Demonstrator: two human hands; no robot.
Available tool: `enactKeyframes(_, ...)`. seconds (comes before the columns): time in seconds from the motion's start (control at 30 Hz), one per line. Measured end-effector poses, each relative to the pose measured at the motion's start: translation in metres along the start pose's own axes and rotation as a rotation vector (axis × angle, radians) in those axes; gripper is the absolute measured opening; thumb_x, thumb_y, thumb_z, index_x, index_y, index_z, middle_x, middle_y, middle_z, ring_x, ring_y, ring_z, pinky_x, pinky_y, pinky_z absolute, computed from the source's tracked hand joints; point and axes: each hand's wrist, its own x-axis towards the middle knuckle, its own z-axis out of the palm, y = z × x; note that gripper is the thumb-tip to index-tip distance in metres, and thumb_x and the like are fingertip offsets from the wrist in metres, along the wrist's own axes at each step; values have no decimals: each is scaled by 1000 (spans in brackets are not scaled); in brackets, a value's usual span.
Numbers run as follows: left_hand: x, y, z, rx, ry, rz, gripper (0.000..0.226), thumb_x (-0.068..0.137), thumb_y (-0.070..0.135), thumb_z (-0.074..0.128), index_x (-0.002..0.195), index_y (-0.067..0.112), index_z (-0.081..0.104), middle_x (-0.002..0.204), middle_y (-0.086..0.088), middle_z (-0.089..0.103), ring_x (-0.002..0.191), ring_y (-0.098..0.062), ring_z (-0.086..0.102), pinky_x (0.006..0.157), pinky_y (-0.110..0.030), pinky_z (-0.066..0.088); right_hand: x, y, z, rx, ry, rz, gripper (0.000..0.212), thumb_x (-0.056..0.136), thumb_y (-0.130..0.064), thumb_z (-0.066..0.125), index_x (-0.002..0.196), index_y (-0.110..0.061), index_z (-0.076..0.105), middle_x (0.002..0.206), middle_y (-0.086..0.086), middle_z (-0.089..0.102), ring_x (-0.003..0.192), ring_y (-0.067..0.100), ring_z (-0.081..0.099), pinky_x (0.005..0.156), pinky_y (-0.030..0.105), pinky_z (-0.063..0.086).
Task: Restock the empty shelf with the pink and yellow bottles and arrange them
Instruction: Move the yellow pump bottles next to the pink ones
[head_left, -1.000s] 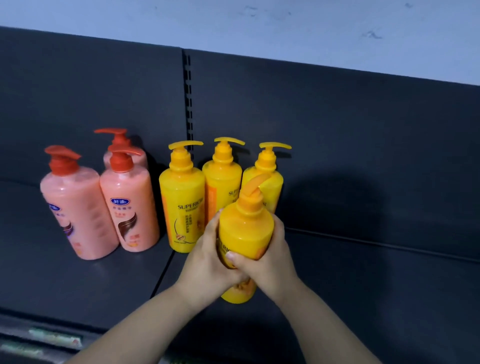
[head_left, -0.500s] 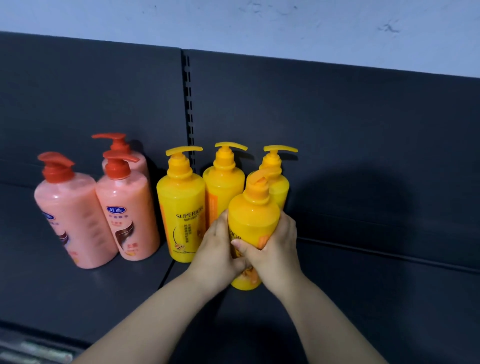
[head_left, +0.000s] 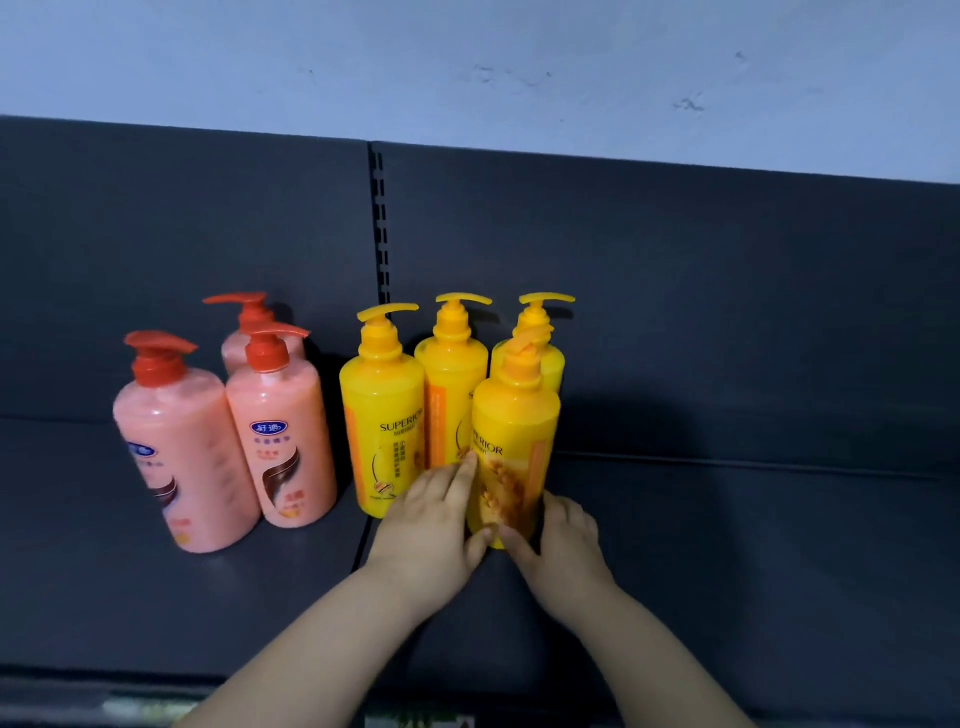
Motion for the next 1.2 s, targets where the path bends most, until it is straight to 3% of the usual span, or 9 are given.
enactKeyframes(0.23,-31,-12,-19,116,103,165,69,91,50,41,150,32,9,155,-1,25,144,-23,19,115,-44,20,-52,-42,-25,-47,172,-164,67,93,-58,32,150,-30,13,158,-10,3,145,15,-1,117,32,6)
enactKeyframes(0.37,-51,-22,-25,139,120,181,68,79,54,33,139,24,44,134,-8,55,127,-29,49,97,-51,42,-93,-53,-23,-213,187,-98,76,81,-71,8,149,-37,4,157,-14,-7,144,11,-12,118,33,-1)
enactKeyframes(0.57,-80,-14,-26,102,135,308,67,82,57,33,140,25,43,138,-7,52,129,-28,47,101,-52,39,-146,-49,-11,-386,263,-14,92,63,-81,-23,143,-38,-13,148,-19,-21,140,7,-21,116,33,-7)
enactKeyframes(0.67,-93,0,-25,65,114,361,67,83,58,33,141,25,42,139,-7,50,131,-26,45,102,-51,39,-169,-49,-13,-365,294,31,93,62,-81,-24,144,-38,-10,149,-18,-19,137,5,-23,113,29,-10)
enactKeyframes(0.87,-104,33,-16,72,36,413,67,82,58,32,139,26,45,138,-5,52,128,-24,48,100,-48,40,-202,-32,-31,-276,335,78,67,77,-73,-8,138,-46,-9,152,-19,-16,139,4,-23,114,28,-10)
enactKeyframes(0.93,-104,49,-16,63,54,434,67,84,59,28,143,28,38,143,-4,45,133,-23,43,104,-46,35,-209,-19,-41,-251,344,92,67,77,-72,-7,139,-47,-9,151,-20,-18,139,3,-24,114,27,-12)
enactKeyframes(1.03,-97,80,-8,76,73,460,67,86,60,16,147,34,7,155,-1,17,144,-20,19,114,-44,15,-214,6,-58,-255,369,101,74,74,-77,-12,141,-45,-8,150,-20,-20,139,4,-25,116,29,-9)
enactKeyframes(1.1,-92,108,-8,68,84,456,67,86,61,12,146,34,1,156,-2,19,144,-21,17,114,-44,12,-219,30,-72,-282,377,114,79,71,-77,-17,142,-44,-10,148,-21,-23,139,3,-26,118,30,-7)
enactKeyframes(1.2,-85,155,-1,73,59,478,64,91,61,10,140,35,-21,159,1,-6,145,-18,-9,117,-41,-3,-231,68,-99,-288,378,126,80,72,-76,-14,144,-43,-8,147,-22,-25,138,2,-26,117,29,-3)
